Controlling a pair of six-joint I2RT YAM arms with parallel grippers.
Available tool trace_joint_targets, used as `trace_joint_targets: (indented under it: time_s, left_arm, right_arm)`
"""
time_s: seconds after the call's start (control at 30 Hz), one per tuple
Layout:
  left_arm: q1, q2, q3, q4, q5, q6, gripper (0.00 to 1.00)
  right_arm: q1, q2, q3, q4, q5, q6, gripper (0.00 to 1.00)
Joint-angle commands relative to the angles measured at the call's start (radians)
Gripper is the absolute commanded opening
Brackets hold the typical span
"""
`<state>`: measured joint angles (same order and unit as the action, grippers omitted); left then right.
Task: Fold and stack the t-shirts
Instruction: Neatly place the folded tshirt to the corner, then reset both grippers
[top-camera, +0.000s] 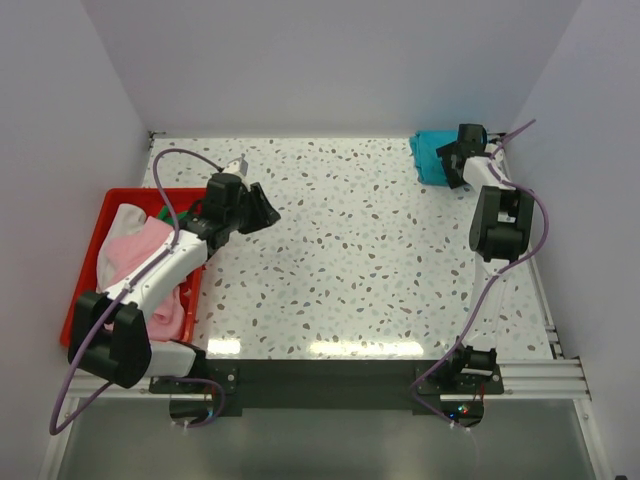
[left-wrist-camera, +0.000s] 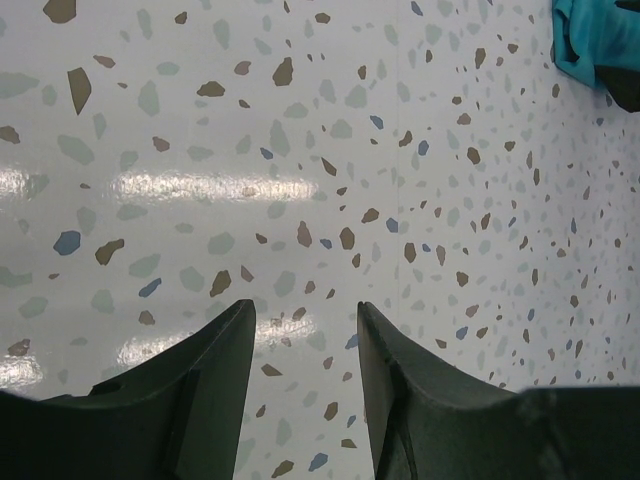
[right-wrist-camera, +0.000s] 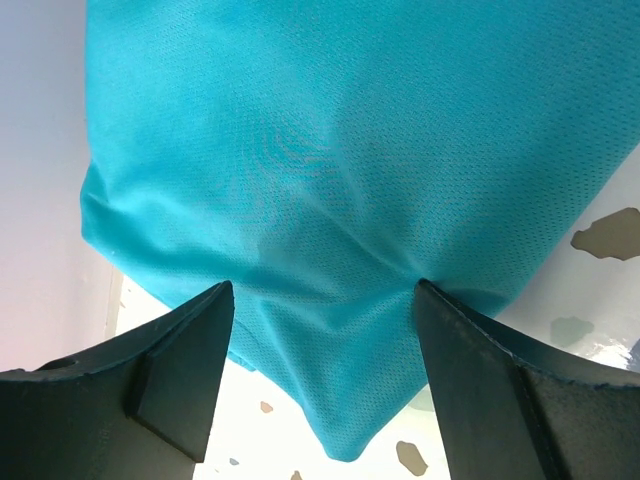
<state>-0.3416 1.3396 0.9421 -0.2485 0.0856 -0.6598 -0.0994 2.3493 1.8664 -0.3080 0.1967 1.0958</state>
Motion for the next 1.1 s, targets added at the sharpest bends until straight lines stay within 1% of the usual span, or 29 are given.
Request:
trace_joint_targets:
  time_s: [0.0,0.2,0.37,0.47,0.53,0.57,0.63,0.67,0.7,0.73,0.77,0.8,0.83,0.87,0.93,0.97,1.07]
  left_arm:
    - [0.007,-0.003,0.032,0.037,0.006,0.012,0.5]
    - [0.009,-0.031,0.035,0.046,0.011,0.014,0.5]
    - [0.009,-0.065,0.047,0.035,0.003,0.022,0.52]
    - [0.009,-0.092,0.05,0.026,-0.006,0.031,0.53]
    - [0.009,-0.111,0.055,0.009,-0.01,0.037,0.54]
    - [0.009,-0.117,0.054,0.005,-0.012,0.04,0.54]
    - [0.009,-0.144,0.044,0.0,-0.015,0.04,0.55]
    - [0.009,-0.154,0.04,0.0,-0.017,0.039,0.55]
    - [0.009,-0.172,0.026,-0.001,-0.02,0.038,0.55]
    - [0.009,-0.18,0.02,0.002,-0.02,0.038,0.55]
    - [0.009,-0.187,0.002,0.002,-0.018,0.038,0.55]
    - [0.009,-0.195,-0.006,0.003,-0.018,0.04,0.56]
    - [0.009,-0.207,-0.015,0.005,-0.015,0.04,0.56]
    - [0.009,-0.214,-0.023,0.006,-0.014,0.043,0.56]
    - [0.01,-0.232,-0.051,0.011,-0.004,0.049,0.56]
    - [0.009,-0.238,-0.071,0.014,-0.003,0.055,0.56]
    - [0.007,-0.26,-0.101,0.023,0.003,0.069,0.56]
  right_arm:
    - [0.004,0.039,-0.042,-0.025,0.009,0.003,0.78]
    - [0.004,-0.102,-0.075,-0.006,0.009,-0.096,0.84]
    - [0.013,-0.257,-0.13,-0.019,-0.04,-0.168,0.92]
    - [0.023,-0.35,-0.186,-0.023,-0.066,-0.195,0.99]
    - [0.03,-0.398,-0.246,-0.017,-0.081,-0.214,0.99]
    - [0.049,-0.454,-0.269,-0.011,-0.101,-0.227,0.99]
    - [0.082,-0.516,-0.337,-0.011,-0.086,-0.284,0.99]
    - [0.142,-0.545,-0.363,-0.008,-0.05,-0.31,0.99]
    - [0.174,-0.608,-0.386,-0.009,-0.03,-0.338,0.99]
    - [0.205,-0.634,-0.433,-0.02,-0.01,-0.374,0.99]
    - [0.261,-0.663,-0.466,-0.02,0.003,-0.385,0.99]
    - [0.292,-0.73,-0.502,0.007,-0.003,-0.396,0.99]
    - [0.328,-0.761,-0.577,0.024,0.006,-0.425,0.99]
    - [0.414,-0.797,-0.611,0.036,0.023,-0.444,0.99]
    - [0.505,-0.882,-0.697,0.05,0.076,-0.488,0.99]
    - [0.588,-0.907,-0.725,0.059,0.084,-0.496,0.99]
    - [0.709,-0.996,-0.818,0.066,0.08,-0.51,0.99]
